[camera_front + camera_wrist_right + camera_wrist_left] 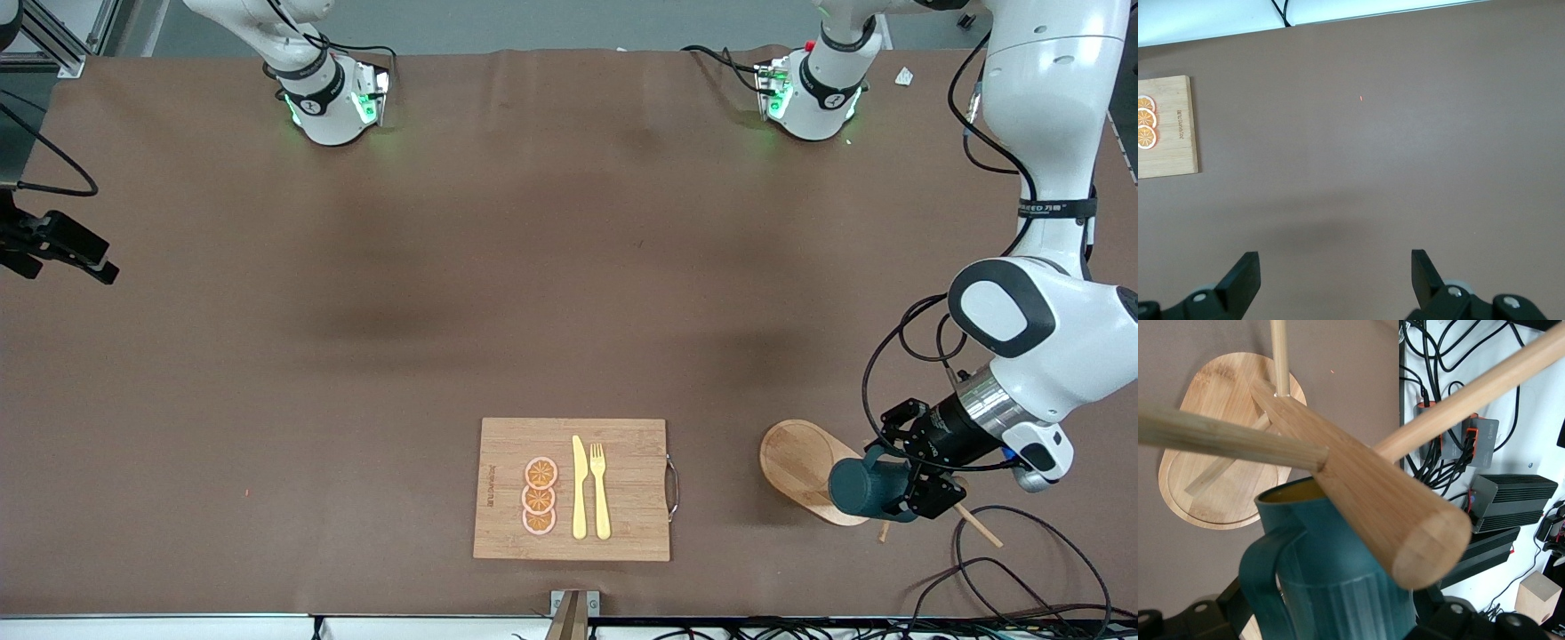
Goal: Transfer cup from left to right arm and place
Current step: 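Close the left gripper on the teal mug's rim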
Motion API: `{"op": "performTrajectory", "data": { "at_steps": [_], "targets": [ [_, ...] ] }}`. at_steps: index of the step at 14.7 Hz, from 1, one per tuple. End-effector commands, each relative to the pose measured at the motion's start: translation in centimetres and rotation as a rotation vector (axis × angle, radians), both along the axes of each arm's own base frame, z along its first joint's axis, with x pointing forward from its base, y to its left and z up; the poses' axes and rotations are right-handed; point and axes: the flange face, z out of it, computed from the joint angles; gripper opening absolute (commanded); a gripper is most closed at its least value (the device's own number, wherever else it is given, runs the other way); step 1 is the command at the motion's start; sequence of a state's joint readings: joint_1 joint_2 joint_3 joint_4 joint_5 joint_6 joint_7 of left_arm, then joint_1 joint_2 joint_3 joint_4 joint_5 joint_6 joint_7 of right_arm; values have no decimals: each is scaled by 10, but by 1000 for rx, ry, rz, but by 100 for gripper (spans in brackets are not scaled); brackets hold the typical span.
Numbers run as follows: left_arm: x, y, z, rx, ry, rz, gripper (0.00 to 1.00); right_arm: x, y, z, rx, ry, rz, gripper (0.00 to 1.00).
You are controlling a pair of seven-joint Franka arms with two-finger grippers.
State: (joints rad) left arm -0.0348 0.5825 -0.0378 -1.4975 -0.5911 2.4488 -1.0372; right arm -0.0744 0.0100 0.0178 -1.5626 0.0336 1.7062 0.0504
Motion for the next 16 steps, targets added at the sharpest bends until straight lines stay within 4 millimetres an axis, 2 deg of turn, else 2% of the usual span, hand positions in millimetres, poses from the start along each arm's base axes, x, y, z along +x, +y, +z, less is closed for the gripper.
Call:
{"op": "performTrajectory", "data": {
  "at_steps": [1, 10, 16],
  "targets": [
    [1, -3, -4, -11, -7, 14, 93, -9, -1, 3, 1, -9, 7, 100],
    [3, -1, -9, -3, -16, 17, 69, -9, 0, 3, 1, -9, 8, 100],
    [3, -8, -1, -13, -20, 22, 67, -9, 0, 3, 1, -9, 8, 100]
  ]
}}
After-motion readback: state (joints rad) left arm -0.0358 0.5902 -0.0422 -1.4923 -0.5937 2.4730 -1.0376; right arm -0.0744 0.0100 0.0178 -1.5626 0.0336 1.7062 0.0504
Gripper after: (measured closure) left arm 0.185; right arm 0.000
